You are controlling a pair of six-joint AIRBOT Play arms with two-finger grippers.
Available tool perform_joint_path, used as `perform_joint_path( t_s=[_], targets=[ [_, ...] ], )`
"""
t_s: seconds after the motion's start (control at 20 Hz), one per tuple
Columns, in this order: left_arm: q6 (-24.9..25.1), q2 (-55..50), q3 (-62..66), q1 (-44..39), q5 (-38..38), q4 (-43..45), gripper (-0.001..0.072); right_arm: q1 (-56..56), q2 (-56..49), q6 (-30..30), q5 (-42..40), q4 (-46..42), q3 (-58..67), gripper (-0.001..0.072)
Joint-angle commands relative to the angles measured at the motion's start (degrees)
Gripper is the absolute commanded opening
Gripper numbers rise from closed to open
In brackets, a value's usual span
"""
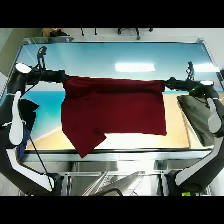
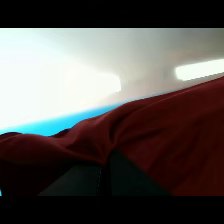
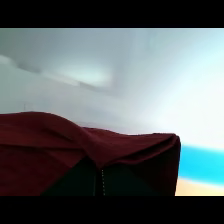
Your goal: Fold the shirts.
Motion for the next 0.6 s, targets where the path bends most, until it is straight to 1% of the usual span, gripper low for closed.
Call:
perform_joint_path(
  t_s=[0.0,0.1,0.25,0.35,0.45,0.55],
  targets=[
    [-8.7,-4.1,6.4,-1.8,-5.3,11.9,0.0017,0.0,-3.0,0.2,-0.4,-0.5,3.5,0.0020],
    [-9.9,-4.2,6.1,-3.3,-8.0,14.0,0.0016,0.0,-3.0,0.2,-0.1,-2.4,3.5,0.0020],
    [-15.7,-4.2,3.7,-5.2,-11.4,21.2,0.0016,0.0,-3.0,0.4,0.2,-6.8,3.5,0.0020],
    [-18.0,-4.2,1.4,-5.5,-12.2,24.6,0.0017,0.1,-3.1,1.6,0.5,-8.9,3.5,0.0020],
    [-18.2,-4.2,-0.9,-5.5,-11.6,24.6,0.0016,0.1,-3.2,1.6,0.5,-9.3,3.5,0.0020],
    [-18.2,-4.2,-2.5,-5.5,-9.2,24.6,0.0017,0.1,-3.4,1.6,0.5,-9.6,3.5,0.0020]
  ],
)
